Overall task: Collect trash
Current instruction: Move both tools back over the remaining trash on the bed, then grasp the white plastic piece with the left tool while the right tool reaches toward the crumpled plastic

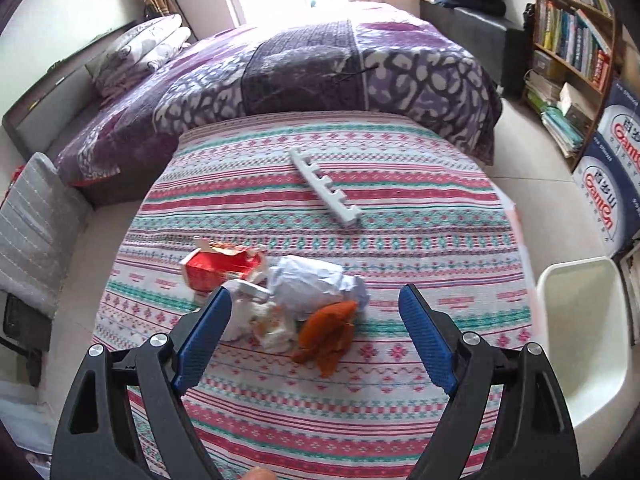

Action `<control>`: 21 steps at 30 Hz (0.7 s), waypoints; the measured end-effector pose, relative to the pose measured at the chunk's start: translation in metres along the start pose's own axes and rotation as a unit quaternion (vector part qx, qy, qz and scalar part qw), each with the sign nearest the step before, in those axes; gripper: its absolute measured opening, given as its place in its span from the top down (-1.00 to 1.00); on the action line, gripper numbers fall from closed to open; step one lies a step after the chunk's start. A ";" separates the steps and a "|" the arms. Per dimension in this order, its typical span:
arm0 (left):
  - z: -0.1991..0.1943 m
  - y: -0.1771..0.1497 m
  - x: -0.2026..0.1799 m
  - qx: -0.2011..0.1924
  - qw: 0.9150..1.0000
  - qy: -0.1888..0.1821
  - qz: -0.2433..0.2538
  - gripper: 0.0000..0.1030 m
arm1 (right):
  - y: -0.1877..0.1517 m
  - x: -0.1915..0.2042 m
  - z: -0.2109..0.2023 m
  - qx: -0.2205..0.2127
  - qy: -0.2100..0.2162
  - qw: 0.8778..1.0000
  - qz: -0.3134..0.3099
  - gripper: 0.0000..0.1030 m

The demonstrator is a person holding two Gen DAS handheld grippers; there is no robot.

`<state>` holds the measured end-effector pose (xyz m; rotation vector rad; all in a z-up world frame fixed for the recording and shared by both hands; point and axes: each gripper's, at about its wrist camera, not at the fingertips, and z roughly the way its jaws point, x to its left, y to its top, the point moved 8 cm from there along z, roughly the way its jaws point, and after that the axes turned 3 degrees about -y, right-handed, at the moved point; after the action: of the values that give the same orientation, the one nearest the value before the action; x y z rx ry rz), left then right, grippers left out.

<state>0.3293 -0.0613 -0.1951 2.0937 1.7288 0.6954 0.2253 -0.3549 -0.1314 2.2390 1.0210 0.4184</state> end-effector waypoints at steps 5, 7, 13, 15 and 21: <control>0.034 -0.012 0.032 0.029 0.999 0.030 0.017 -0.62 | -0.006 0.022 0.001 0.006 0.008 1.000 -0.017 -0.86; 0.047 -0.014 0.040 0.030 0.999 0.035 0.026 -0.62 | -0.012 0.032 0.003 0.013 0.013 0.999 -0.027 -0.86; 0.065 -0.007 0.044 -0.001 0.999 -0.008 0.041 -0.36 | -0.030 0.064 0.013 0.047 0.034 0.997 -0.050 -0.86; 0.066 -0.007 0.046 0.008 0.999 -0.044 0.026 0.20 | -0.038 0.078 0.017 0.063 0.044 0.995 -0.059 -0.86; 0.048 0.004 0.069 0.010 0.992 -0.114 -0.050 0.81 | -0.057 0.109 0.022 0.087 0.059 0.992 -0.076 -0.86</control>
<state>0.3692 0.0074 -0.2216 1.9942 1.7043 0.3938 0.2755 -0.2534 -0.1829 2.2887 1.3269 0.4135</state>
